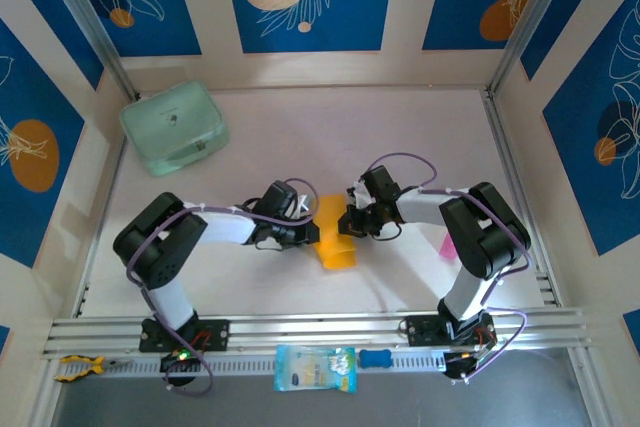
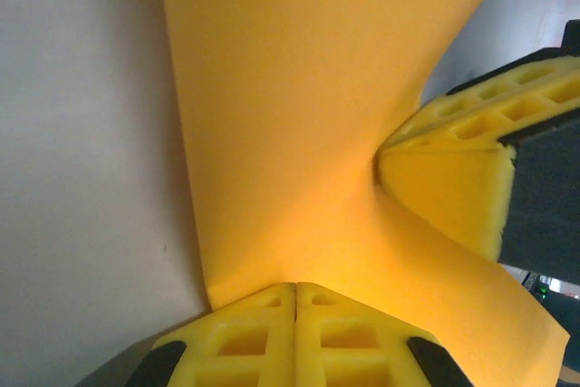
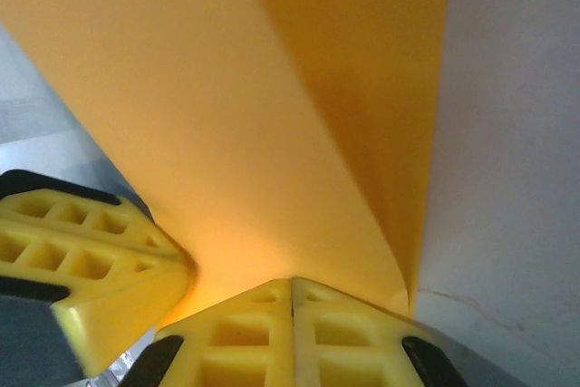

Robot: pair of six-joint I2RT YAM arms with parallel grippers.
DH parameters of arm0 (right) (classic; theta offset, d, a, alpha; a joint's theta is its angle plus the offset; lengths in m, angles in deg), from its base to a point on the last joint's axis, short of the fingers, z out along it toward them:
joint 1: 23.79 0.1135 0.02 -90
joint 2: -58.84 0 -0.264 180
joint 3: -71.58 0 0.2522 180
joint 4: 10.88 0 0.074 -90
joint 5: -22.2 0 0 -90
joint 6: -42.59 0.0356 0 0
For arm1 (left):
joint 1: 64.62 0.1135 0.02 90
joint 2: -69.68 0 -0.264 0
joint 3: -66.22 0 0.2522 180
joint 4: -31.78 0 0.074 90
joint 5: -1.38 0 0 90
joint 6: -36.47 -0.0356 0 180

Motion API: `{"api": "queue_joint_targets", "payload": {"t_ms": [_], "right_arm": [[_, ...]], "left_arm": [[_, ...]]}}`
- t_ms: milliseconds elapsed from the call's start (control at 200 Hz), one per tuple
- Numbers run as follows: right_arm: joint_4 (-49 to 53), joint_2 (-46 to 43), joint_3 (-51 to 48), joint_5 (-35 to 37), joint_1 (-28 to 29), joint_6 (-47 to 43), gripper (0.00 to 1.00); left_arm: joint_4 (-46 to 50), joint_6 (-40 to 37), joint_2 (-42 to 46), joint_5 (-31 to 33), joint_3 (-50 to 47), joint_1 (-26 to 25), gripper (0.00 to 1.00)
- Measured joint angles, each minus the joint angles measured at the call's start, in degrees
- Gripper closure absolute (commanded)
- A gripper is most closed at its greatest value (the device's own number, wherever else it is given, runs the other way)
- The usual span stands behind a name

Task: Fold a paper plane with a square sheet of paper (pick it up from the middle)
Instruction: First fold the square sheet of paper in half at the center of the table.

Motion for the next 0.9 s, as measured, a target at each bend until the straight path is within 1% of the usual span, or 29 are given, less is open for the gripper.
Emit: {"api": "queue_joint_targets", "payload": {"t_ms": [115, 405, 615, 755, 900], "right_arm": [[0.00, 0.00, 0.00, 0.00, 0.00, 0.13, 1.00], [-0.02, 0.00, 0.00, 0.00, 0.00, 0.26, 1.00], [-0.04, 0.00, 0.00, 0.00, -0.02, 0.33, 1.00], [-0.11, 0.00, -0.04, 0.00, 0.00, 0.33, 1.00], [-0.11, 0.00, -0.04, 0.00, 0.00, 0.35, 1.00]], "left_arm": [[1.55, 0.57, 1.92, -0.68, 0.87, -0.11, 1.00], [1.46, 2.95, 1.03, -2.14, 2.45, -1.25, 1.00], [1.60, 2.84, -0.83, -2.34, -0.35, -1.25, 1.00], [1.81, 1.25, -0.63, -2.16, -0.50, -1.25, 1.00], [4.87, 0.26, 0.90, -1.22, -0.35, -1.44, 1.00]]}}
